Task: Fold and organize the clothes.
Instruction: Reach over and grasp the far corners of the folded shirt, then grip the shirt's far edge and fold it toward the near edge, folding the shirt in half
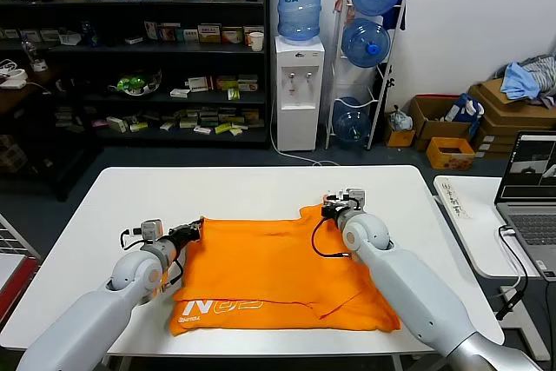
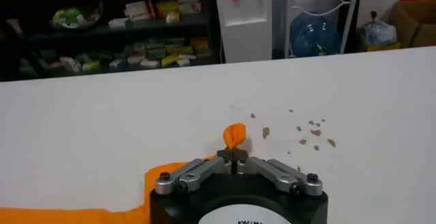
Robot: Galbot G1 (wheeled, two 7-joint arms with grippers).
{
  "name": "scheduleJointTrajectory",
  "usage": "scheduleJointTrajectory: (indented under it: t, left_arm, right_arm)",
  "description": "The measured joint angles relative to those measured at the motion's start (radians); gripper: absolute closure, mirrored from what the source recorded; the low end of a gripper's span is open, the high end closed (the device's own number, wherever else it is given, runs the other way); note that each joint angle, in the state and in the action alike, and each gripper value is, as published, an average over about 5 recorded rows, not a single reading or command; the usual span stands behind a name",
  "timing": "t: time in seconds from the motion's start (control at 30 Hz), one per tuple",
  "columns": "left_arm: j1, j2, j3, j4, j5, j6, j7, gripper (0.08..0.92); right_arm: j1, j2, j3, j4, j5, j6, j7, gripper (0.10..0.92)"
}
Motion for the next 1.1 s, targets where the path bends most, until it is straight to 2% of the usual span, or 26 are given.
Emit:
scheduleJointTrajectory:
  t: [0.4,1.1]
  left_arm:
    - [0.089,0.001,-0.100,-0.084,0.109,-0.089,0.049,0.905]
    - [0.454,0.044,-0.316,-0.401,0.234,-0.157,0.069,0.905]
  right_arm:
    - [-0.107,-0.081,0.055,0.181,-0.002,0.069,-0.005,0.901]
    - [-0.569,-0.270,0.252,0.657,-0.002,0.086,0.067,0.901]
